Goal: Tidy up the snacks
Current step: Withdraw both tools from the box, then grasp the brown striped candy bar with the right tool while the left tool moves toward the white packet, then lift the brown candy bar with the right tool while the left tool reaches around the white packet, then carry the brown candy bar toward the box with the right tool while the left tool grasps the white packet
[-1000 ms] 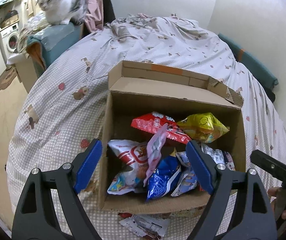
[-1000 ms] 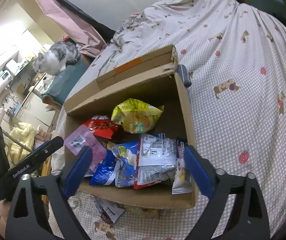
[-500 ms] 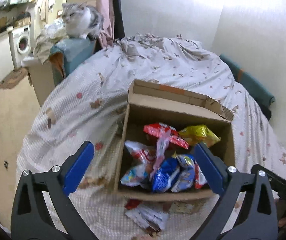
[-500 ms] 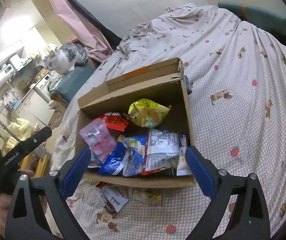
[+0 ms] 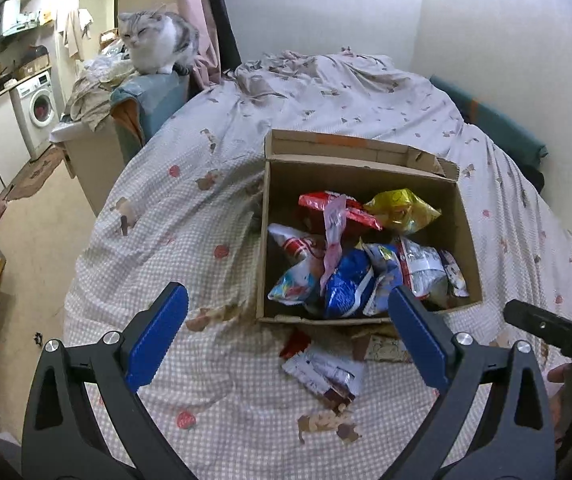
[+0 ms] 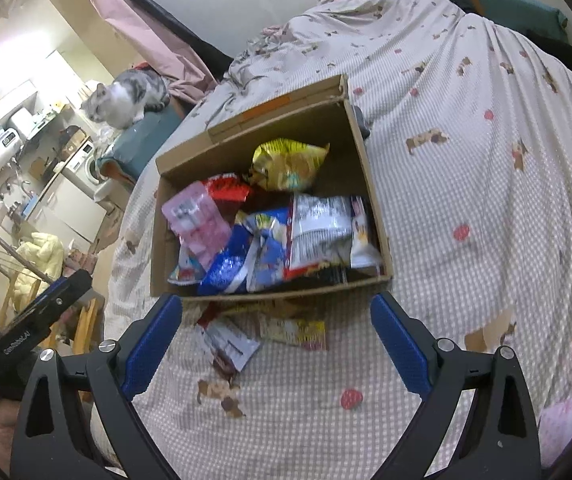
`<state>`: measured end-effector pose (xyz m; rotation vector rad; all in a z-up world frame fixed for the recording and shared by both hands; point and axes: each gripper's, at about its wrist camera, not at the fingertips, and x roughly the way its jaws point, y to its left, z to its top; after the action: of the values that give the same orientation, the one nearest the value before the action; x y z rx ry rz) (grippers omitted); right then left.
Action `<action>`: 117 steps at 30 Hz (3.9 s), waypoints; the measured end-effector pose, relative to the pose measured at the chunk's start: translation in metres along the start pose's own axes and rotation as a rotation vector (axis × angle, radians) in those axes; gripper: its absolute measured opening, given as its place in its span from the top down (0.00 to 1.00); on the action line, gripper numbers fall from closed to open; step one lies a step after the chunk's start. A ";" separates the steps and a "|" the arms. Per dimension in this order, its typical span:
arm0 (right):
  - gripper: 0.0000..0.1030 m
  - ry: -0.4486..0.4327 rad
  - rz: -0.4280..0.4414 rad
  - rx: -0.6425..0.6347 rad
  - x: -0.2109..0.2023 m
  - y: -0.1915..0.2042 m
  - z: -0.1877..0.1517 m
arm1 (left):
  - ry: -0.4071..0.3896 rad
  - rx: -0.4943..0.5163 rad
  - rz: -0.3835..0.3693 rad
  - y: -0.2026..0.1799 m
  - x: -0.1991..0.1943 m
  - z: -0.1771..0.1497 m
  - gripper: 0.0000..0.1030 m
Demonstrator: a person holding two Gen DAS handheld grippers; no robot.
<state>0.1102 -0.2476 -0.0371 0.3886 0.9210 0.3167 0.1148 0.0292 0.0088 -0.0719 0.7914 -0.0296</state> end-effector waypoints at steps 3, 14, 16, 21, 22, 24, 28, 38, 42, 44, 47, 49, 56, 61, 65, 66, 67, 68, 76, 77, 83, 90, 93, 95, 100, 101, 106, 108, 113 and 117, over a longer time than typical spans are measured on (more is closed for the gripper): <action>0.05 0.009 -0.006 0.003 -0.001 -0.001 -0.007 | 0.021 0.024 0.011 -0.001 -0.001 -0.007 0.04; 0.05 0.060 -0.014 0.042 0.003 -0.010 -0.022 | 0.094 -0.004 0.038 0.005 0.000 -0.033 0.04; 0.05 0.073 -0.014 0.051 0.006 -0.012 -0.023 | 0.124 -0.034 0.052 0.011 0.006 -0.036 0.04; 0.05 0.112 0.005 0.107 0.016 -0.020 -0.025 | 0.205 -0.074 0.106 0.022 0.024 -0.046 0.04; 0.05 0.121 0.011 0.122 0.019 -0.021 -0.025 | 0.216 -0.084 0.109 0.024 0.026 -0.047 0.04; 0.05 0.145 0.018 0.151 0.027 -0.024 -0.026 | 0.236 -0.103 0.115 0.028 0.030 -0.050 0.04; 0.05 0.221 0.018 0.172 0.054 -0.024 -0.028 | 0.282 -0.121 0.122 0.031 0.039 -0.054 0.04; 0.05 0.338 -0.078 0.004 0.134 -0.009 -0.026 | 0.333 -0.149 0.119 0.033 0.054 -0.055 0.04; 0.05 0.345 -0.087 -0.084 0.155 -0.006 -0.023 | 0.345 -0.177 0.123 0.040 0.057 -0.056 0.04; 0.17 0.349 -0.050 -0.102 0.158 -0.006 -0.023 | 0.351 -0.192 0.122 0.042 0.058 -0.055 0.04; 0.49 0.374 -0.013 -0.150 0.159 -0.003 -0.029 | 0.346 -0.201 0.115 0.042 0.059 -0.054 0.04; 0.58 0.388 0.018 -0.147 0.156 -0.002 -0.034 | 0.340 -0.185 0.125 0.039 0.060 -0.052 0.04; 0.79 0.420 0.146 -0.243 0.130 0.032 -0.056 | 0.333 -0.224 0.122 0.045 0.056 -0.050 0.04; 0.79 0.421 0.120 -0.270 0.150 0.052 -0.063 | 0.327 -0.208 0.156 0.047 0.058 -0.050 0.04; 0.81 0.427 0.065 -0.272 0.163 0.052 -0.059 | 0.378 -0.235 0.152 0.054 0.068 -0.056 0.04; 0.81 0.419 0.045 -0.258 0.161 0.050 -0.058 | 0.390 -0.240 0.154 0.055 0.071 -0.058 0.04; 0.80 0.416 0.024 -0.249 0.160 0.046 -0.057 | 0.404 -0.249 0.153 0.056 0.074 -0.060 0.04; 0.75 0.421 0.006 -0.234 0.160 0.043 -0.057 | 0.411 -0.256 0.149 0.056 0.075 -0.061 0.04; 0.67 0.507 0.042 -0.079 0.178 0.024 -0.065 | 0.413 -0.216 0.154 0.044 0.082 -0.063 0.04; 0.66 0.512 0.041 -0.068 0.183 0.025 -0.066 | 0.415 -0.215 0.156 0.043 0.082 -0.063 0.04; 0.71 0.484 0.046 -0.152 0.175 0.040 -0.065 | 0.434 -0.243 0.153 0.049 0.088 -0.065 0.13; 0.72 0.580 0.192 -0.297 0.174 0.082 -0.088 | 0.467 -0.277 0.122 0.052 0.095 -0.070 0.18; 0.72 0.557 0.172 -0.242 0.168 0.077 -0.083 | 0.493 -0.285 0.093 0.050 0.101 -0.073 0.26; 0.72 0.518 0.151 -0.197 0.153 0.064 -0.072 | 0.519 -0.291 0.061 0.044 0.109 -0.076 0.28; 0.72 0.414 0.121 -0.129 0.105 0.035 -0.053 | 0.575 -0.287 -0.010 0.019 0.128 -0.086 0.35; 0.72 0.400 0.117 -0.114 0.099 0.030 -0.052 | 0.586 -0.305 -0.017 0.015 0.133 -0.089 0.36; 0.72 0.354 0.105 -0.079 0.082 0.023 -0.052 | 0.608 -0.280 0.030 0.003 0.148 -0.102 0.53; 0.72 0.352 0.104 -0.069 0.080 0.019 -0.052 | 0.618 -0.246 0.058 -0.001 0.147 -0.102 0.63; 0.72 0.339 0.101 -0.086 0.078 0.031 -0.056 | 0.615 -0.221 0.061 -0.001 0.141 -0.105 0.84; 0.72 0.340 0.104 -0.100 0.075 0.030 -0.052 | 0.584 -0.180 0.061 -0.004 0.126 -0.102 0.86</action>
<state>0.1070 -0.1793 -0.1048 0.2958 1.2138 0.5330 0.1310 0.0127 -0.1515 -0.2162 1.3786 0.0828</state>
